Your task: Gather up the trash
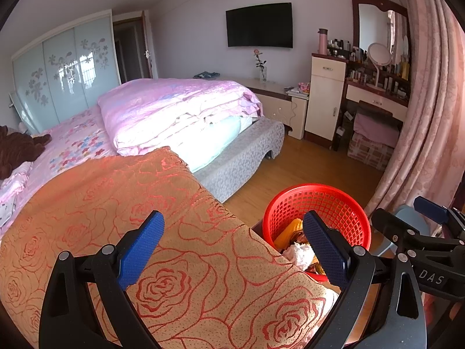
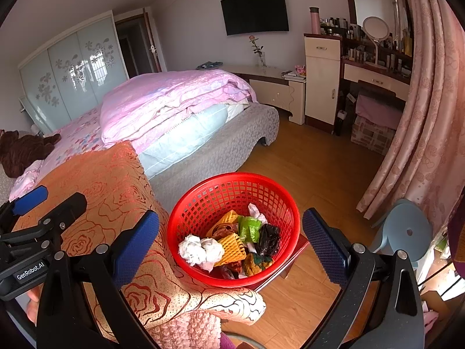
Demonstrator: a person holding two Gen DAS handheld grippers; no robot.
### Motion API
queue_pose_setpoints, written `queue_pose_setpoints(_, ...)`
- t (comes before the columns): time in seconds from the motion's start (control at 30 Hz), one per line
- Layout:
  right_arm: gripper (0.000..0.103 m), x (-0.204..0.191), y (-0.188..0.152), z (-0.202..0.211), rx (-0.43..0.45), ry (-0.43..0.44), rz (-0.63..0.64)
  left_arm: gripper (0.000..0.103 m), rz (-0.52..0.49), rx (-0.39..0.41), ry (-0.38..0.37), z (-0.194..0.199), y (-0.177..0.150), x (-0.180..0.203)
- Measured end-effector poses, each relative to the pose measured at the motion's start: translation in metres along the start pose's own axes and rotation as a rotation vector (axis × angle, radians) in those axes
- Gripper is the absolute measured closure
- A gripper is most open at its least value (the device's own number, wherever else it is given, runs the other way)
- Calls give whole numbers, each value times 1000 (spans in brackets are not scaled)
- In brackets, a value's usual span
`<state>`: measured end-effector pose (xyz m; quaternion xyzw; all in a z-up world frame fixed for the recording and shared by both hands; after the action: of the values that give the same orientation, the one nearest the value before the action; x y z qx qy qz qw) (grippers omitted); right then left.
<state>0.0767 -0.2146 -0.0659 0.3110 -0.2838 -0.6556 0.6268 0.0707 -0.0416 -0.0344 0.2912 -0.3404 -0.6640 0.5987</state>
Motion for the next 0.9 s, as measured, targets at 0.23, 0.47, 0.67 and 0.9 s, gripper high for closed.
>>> queue_pose_setpoints(0.23,7,0,0,0,-1,0,0,10,2,0,1,-1,-2,-1)
queue_pose_setpoints(0.47,7,0,0,-1,-3,-1,-1,10,6,-4,-1,-1,-4,1)
queue_pose_setpoints(0.67,7,1,1,-1,-2,-1,-1,10,4,-7,-2,-1,-6,5)
queue_pose_setpoints(0.9,7,1,2,-1,-4,-1,-1,10,7,-7,-2,-1,-6,5)
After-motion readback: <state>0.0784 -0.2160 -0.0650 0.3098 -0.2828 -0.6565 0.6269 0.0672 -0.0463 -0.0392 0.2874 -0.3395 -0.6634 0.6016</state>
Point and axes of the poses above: each gripper's, at about its wrist camera, not at the fingertips, and z roughly against the way its jaws point, x to its right, y to its top, the point moved 3 cm from there along -z, roughly the way its jaws point, and after that the axes turned 8 degrees about -y, right-handed, at the moved point
